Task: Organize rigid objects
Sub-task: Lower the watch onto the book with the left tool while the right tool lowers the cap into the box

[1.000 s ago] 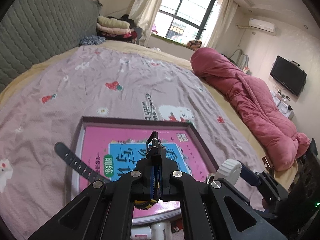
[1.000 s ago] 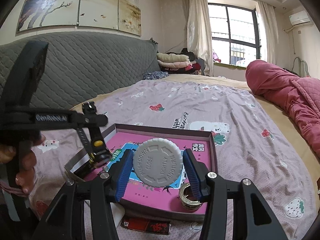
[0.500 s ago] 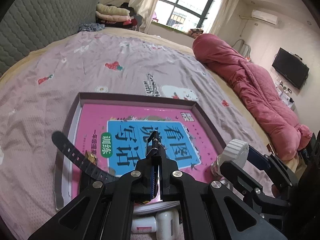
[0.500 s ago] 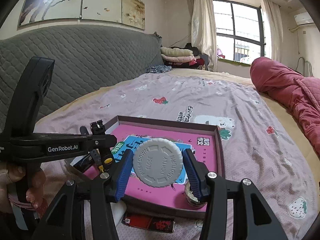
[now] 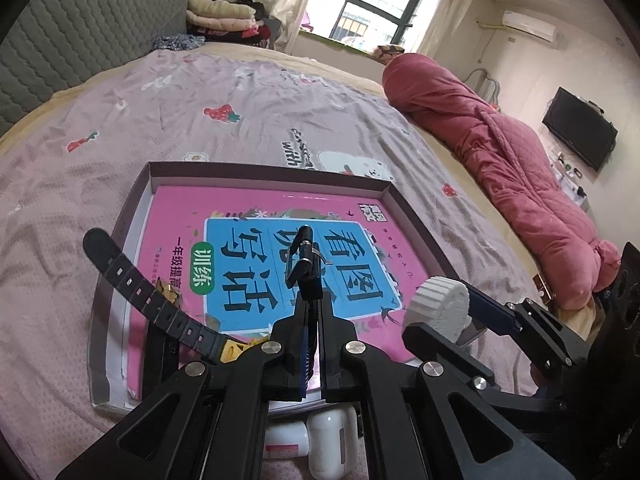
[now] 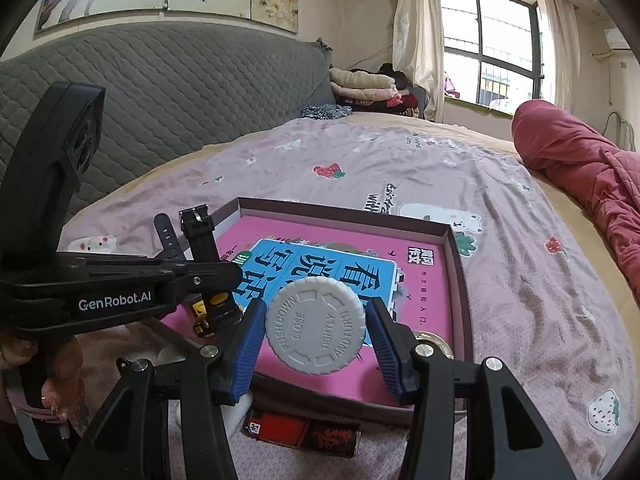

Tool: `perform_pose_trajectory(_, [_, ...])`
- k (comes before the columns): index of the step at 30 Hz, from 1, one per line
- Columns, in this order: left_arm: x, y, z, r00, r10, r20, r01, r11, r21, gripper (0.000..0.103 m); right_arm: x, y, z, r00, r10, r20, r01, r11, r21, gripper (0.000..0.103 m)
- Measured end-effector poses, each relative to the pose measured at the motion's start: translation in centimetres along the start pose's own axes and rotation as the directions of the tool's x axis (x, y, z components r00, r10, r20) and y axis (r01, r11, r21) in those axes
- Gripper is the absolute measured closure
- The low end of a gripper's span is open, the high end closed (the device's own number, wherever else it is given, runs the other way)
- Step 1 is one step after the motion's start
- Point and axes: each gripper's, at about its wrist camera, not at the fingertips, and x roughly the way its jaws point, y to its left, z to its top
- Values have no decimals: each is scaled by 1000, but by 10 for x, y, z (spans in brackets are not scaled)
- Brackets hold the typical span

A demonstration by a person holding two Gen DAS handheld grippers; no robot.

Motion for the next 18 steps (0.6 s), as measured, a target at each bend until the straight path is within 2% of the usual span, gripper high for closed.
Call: perform_pose_trajectory(18, [4,10,-1,1000,-1,-14,1,1000,-20,98,24,-1,-6,996,43,-81,-43,999,12,52])
